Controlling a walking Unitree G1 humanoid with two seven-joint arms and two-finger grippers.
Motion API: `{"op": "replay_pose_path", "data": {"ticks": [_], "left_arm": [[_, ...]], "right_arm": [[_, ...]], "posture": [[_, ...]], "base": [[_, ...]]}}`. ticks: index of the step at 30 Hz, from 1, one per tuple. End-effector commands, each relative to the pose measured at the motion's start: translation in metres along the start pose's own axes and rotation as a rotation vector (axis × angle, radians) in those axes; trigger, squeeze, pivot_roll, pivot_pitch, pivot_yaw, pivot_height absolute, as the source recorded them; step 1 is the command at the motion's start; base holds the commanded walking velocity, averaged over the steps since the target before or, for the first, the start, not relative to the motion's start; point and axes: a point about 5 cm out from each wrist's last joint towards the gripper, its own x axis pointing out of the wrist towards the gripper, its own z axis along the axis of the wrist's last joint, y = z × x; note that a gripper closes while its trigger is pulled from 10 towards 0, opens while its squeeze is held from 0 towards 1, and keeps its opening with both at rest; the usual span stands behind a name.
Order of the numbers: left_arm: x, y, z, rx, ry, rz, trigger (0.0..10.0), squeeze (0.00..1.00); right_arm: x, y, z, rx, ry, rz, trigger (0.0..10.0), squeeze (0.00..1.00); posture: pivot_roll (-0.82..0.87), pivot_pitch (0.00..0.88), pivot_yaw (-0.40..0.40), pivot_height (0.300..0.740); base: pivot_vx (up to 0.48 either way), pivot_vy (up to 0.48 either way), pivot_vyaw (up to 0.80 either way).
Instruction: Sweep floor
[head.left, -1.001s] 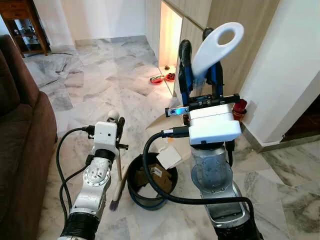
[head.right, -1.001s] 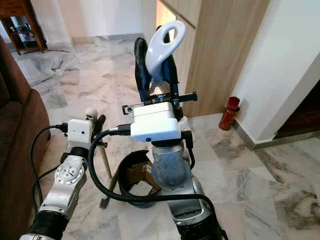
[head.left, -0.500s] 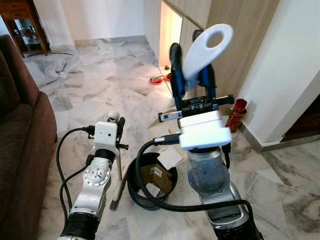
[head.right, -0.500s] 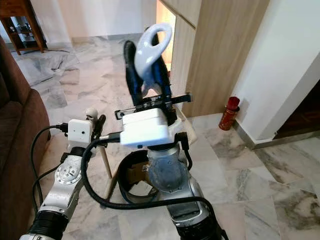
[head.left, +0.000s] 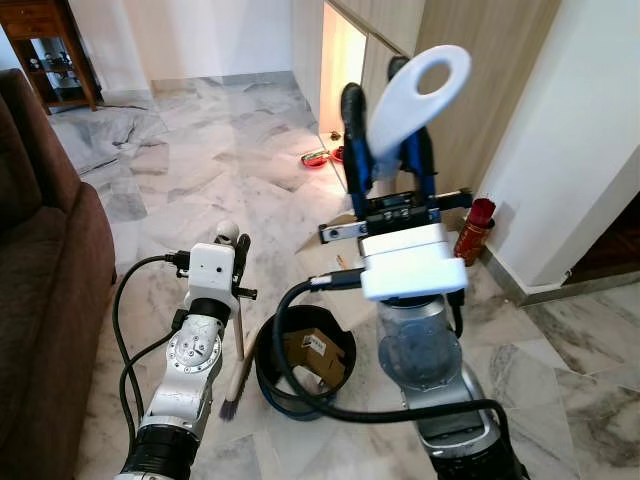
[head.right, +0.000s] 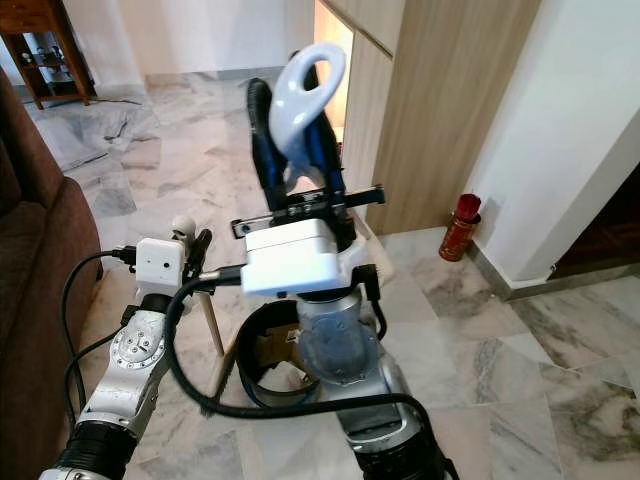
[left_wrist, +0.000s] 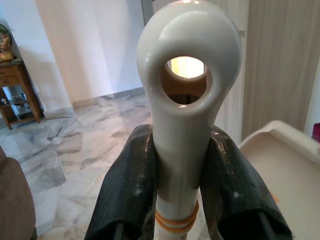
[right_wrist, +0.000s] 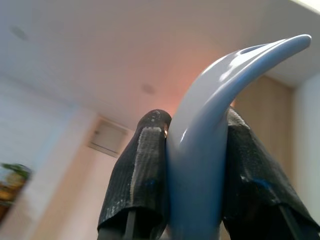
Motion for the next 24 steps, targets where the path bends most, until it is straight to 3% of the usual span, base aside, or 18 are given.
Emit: {"op": "replay_pose_path", "data": {"ticks": [1, 6, 9, 11, 16, 18, 24], "left_arm": [[0.004, 0.000, 0.010, 0.014, -0.056, -0.023, 10.0, 0.00], [0.002, 0.006, 0.007, 0.011, -0.035, -0.021, 10.0, 0.00], [-0.002, 0.016, 0.003, 0.007, -0.014, 0.008, 10.0, 0.00], [-0.005, 0.020, 0.002, 0.012, -0.006, 0.020, 10.0, 0.00], [-0.012, 0.030, -0.003, 0.000, 0.020, 0.052, 10.0, 0.00], [-0.019, 0.035, -0.011, -0.038, 0.062, 0.076, 10.0, 0.00], [-0.039, 0.044, -0.032, -0.050, 0.152, 0.103, 10.0, 0.00]], "right_arm": [[0.005, -0.026, -0.014, -0.137, 0.001, -0.044, 10.0, 0.00], [-0.006, -0.060, -0.047, -0.242, 0.147, -0.103, 10.0, 0.00], [-0.025, -0.087, -0.073, -0.253, 0.310, -0.206, 10.0, 0.00], [-0.038, -0.095, -0.085, -0.248, 0.394, -0.225, 10.0, 0.00], [-0.064, -0.105, -0.106, -0.193, 0.550, -0.296, 10.0, 0.00], [-0.082, -0.107, -0.121, -0.147, 0.665, -0.344, 10.0, 0.00], [-0.092, -0.109, -0.125, -0.152, 0.695, -0.362, 10.0, 0.00]], "posture": [[0.01, 0.000, -0.036, 0.740], [0.00, 0.000, -0.034, 0.740], [0.00, 0.000, -0.030, 0.740], [0.00, 0.000, -0.029, 0.740], [0.00, 0.000, -0.024, 0.740], [0.01, 0.000, -0.021, 0.740], [0.00, 0.000, -0.013, 0.740]], "base": [[0.000, 0.000, 0.00], [0.000, 0.000, 0.00], [0.000, 0.000, 0.00], [0.000, 0.000, 0.00], [0.000, 0.000, 0.00], [0.000, 0.000, 0.00], [0.000, 0.000, 0.00]]}}
